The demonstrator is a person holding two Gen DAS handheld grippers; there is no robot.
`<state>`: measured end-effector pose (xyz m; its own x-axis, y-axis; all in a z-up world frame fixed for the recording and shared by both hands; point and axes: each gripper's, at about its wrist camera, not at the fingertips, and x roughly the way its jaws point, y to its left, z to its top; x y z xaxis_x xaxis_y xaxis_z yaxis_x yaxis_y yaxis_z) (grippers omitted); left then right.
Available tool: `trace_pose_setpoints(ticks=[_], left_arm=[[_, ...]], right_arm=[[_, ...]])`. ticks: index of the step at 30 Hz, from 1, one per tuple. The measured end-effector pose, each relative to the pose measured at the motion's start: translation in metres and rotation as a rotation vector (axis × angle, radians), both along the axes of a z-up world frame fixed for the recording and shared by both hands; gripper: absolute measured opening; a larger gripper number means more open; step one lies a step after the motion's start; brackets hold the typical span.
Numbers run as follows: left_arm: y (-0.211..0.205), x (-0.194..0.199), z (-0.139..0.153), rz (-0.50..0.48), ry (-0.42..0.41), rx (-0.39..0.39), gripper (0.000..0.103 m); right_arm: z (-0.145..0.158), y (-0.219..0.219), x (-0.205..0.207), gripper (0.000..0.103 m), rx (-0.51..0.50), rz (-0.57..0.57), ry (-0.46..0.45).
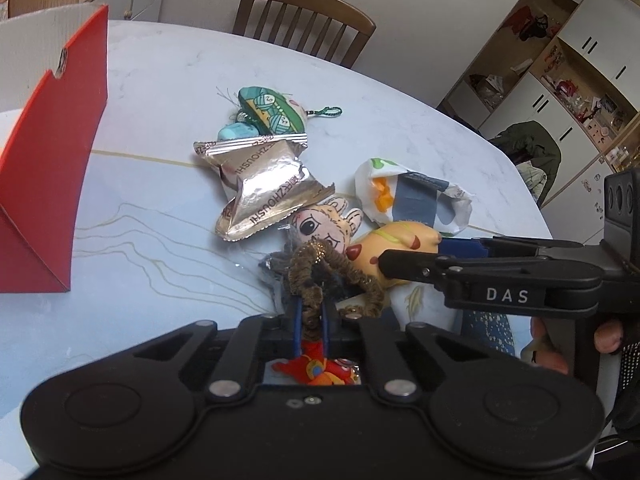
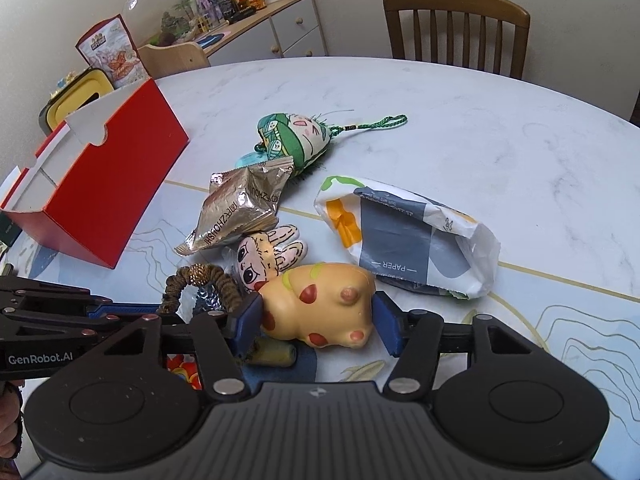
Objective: Organize objects
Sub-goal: 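Grasp the brown beaded strap with the left tool while the right tool grasps the yellow spotted toy, then carry the strap and spotted toy over the red box with both tools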
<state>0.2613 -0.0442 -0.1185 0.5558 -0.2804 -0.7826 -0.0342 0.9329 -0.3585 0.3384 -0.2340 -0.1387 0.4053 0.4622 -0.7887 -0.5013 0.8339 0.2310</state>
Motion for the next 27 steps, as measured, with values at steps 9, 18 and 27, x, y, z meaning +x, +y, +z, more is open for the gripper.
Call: trace_pose_setpoints(ticks=[9, 18, 27], left_arm=[[0.001, -0.010, 0.033, -0.021, -0.044, -0.062, 0.006], [0.013, -0.024, 0.076, -0.042, -0.066, -0.063, 0.006], [0.044, -0.041, 0.115, -0.041, -0.128, -0.047, 0.006]], right_arm=[[0.034, -0.015, -0.018, 0.058, 0.051, -0.028, -0.025], [0.074, -0.012, -0.049, 0.058, 0.064, -0.005, -0.062], [0.111, 0.020, -0.075, 0.058, 0.071, 0.042, -0.107]])
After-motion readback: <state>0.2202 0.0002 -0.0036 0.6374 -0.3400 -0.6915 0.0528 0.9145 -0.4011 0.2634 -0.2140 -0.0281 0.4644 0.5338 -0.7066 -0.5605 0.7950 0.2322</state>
